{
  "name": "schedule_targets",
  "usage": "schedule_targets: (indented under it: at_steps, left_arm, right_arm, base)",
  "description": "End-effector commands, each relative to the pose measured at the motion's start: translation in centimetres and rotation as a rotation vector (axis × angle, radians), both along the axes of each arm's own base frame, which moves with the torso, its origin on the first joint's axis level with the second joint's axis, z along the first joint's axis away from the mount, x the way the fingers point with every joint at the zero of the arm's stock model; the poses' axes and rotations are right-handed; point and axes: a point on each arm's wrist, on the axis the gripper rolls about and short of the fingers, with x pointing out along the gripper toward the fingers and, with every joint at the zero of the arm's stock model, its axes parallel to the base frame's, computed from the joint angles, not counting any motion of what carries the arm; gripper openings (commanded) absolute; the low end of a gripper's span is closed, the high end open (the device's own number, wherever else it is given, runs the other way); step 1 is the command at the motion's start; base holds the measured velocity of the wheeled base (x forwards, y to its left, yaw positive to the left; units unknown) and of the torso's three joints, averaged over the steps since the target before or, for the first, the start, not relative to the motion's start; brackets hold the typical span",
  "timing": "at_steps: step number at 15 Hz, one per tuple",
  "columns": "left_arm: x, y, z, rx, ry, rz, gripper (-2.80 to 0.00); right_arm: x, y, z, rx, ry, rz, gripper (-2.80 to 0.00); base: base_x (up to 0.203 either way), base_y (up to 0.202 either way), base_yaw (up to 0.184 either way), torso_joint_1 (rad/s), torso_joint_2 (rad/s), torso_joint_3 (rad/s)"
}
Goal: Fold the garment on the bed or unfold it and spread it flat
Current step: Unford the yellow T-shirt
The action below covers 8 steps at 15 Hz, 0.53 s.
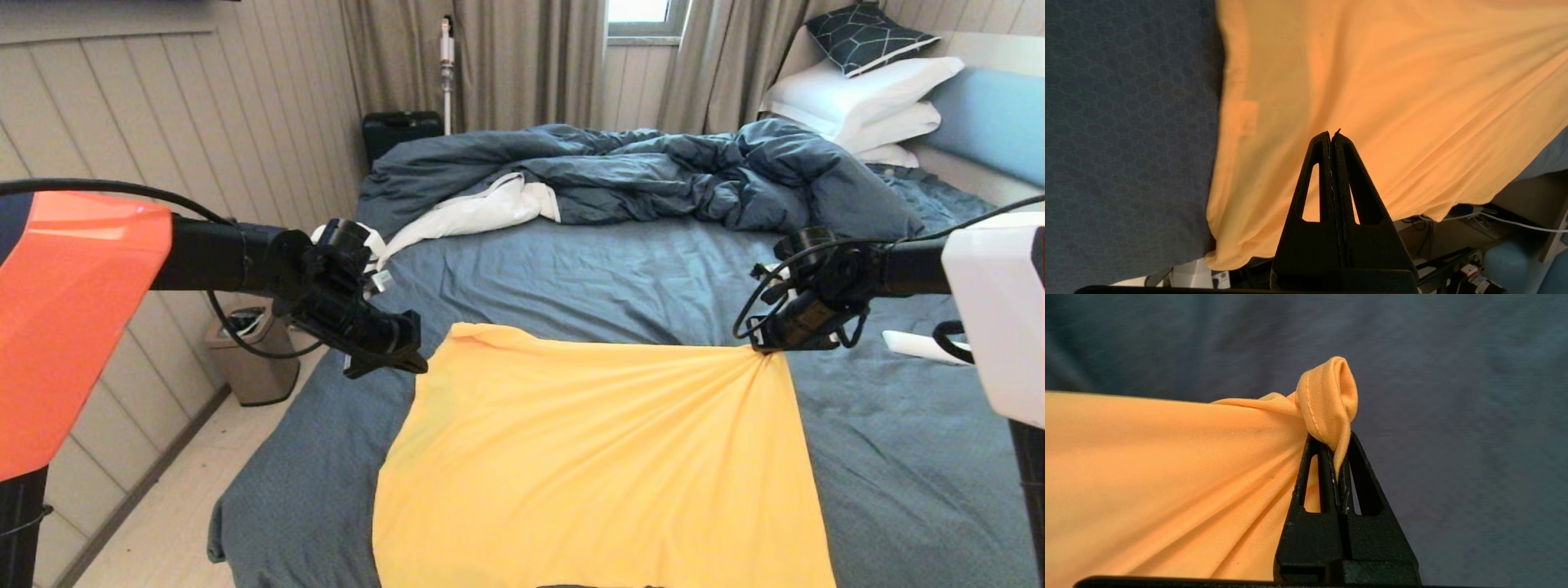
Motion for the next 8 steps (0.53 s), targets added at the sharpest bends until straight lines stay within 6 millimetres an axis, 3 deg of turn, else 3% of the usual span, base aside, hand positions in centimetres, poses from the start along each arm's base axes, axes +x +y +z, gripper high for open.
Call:
schedule_targets:
  at_steps: [1,8]
  left_arm:
    - [-0.1,0.0,0.0,-0.002,0.006,0.001,-2.8]
    - [-0.2,0.0,0.2,-0.002,0.001,0.002,-2.8]
  right_arm:
    - [0.0,-0.9,-0.1,-0.008,0.002,-0.02,-2.8]
    - [0.2,-2.3,-0.6,-0.049,-0.004,-0.045,-2.8]
  base:
    - [0.0,0.0,0.0,0.0,0.0,0.0]
    - [0.0,0.0,0.0,0.0,0.0,0.0]
